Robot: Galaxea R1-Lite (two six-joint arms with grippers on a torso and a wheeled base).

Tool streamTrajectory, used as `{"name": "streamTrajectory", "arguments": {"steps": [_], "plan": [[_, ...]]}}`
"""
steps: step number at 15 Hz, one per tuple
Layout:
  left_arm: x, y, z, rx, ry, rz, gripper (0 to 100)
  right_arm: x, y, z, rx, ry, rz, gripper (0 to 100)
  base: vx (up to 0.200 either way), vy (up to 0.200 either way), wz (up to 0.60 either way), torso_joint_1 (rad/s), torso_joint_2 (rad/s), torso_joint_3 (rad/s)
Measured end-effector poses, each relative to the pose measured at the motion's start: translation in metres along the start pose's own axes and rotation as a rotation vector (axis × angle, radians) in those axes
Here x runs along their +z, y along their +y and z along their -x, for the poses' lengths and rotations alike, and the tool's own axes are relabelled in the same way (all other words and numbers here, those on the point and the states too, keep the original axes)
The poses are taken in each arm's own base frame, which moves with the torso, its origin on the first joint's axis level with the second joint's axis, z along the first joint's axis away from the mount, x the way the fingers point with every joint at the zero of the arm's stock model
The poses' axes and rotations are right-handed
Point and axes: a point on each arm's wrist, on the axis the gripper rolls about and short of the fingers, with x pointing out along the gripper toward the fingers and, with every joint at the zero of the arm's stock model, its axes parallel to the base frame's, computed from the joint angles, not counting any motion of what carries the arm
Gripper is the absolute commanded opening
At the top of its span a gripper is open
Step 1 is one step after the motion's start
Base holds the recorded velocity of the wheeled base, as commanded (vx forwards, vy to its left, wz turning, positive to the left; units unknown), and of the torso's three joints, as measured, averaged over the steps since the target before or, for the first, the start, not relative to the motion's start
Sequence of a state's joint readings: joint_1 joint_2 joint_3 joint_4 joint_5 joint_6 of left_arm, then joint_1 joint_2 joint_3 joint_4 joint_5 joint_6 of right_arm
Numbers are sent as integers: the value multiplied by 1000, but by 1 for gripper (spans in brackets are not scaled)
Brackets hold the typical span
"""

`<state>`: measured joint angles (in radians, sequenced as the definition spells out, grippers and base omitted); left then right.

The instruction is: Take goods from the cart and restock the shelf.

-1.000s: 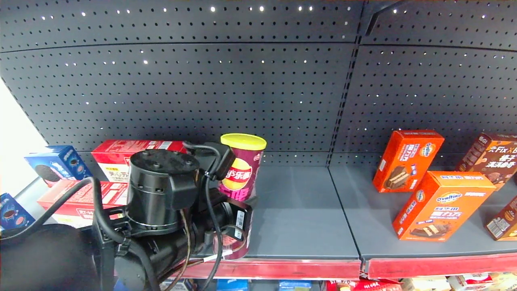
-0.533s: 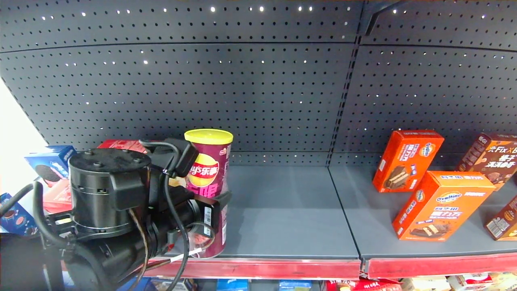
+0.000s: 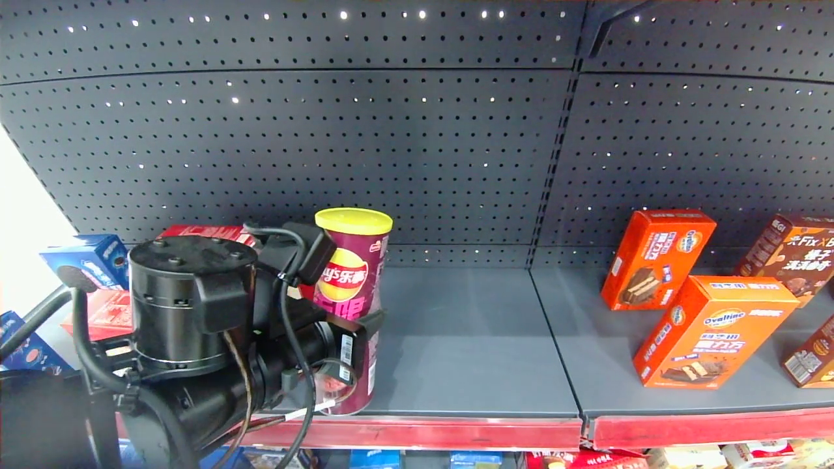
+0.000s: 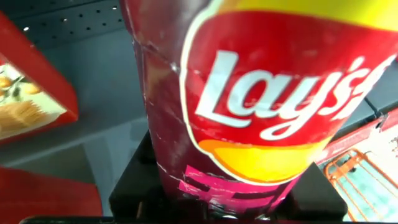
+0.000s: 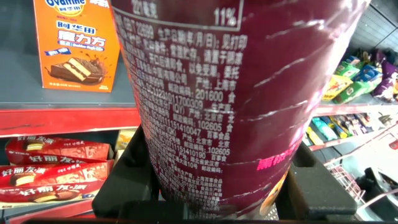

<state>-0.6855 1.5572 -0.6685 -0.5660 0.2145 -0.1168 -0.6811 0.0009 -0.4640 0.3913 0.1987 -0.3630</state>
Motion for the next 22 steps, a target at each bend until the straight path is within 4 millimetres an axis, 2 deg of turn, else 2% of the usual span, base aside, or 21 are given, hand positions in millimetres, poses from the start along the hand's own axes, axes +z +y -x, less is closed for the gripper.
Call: {"name": "streamTrajectory", "arguments": {"steps": [5,12,15,22], "plan": [[11,-12,-33,-8,-16,-17,0,0,0,0,1,-3,0,0,0,0,0,0,0,0],[8,-38,-76,-56,-24,86,0,2,-1,1,1,-14,2,0,0,0,0,0,0,0],[0,-50,-81,-80,3,101,0,1,-1,1,4,-14,2,0,0,0,0,0,0,0],[-13,-57,-82,-86,45,83,0,-1,-1,-1,13,-5,-1,0,0,0,0,0,0,0]]}}
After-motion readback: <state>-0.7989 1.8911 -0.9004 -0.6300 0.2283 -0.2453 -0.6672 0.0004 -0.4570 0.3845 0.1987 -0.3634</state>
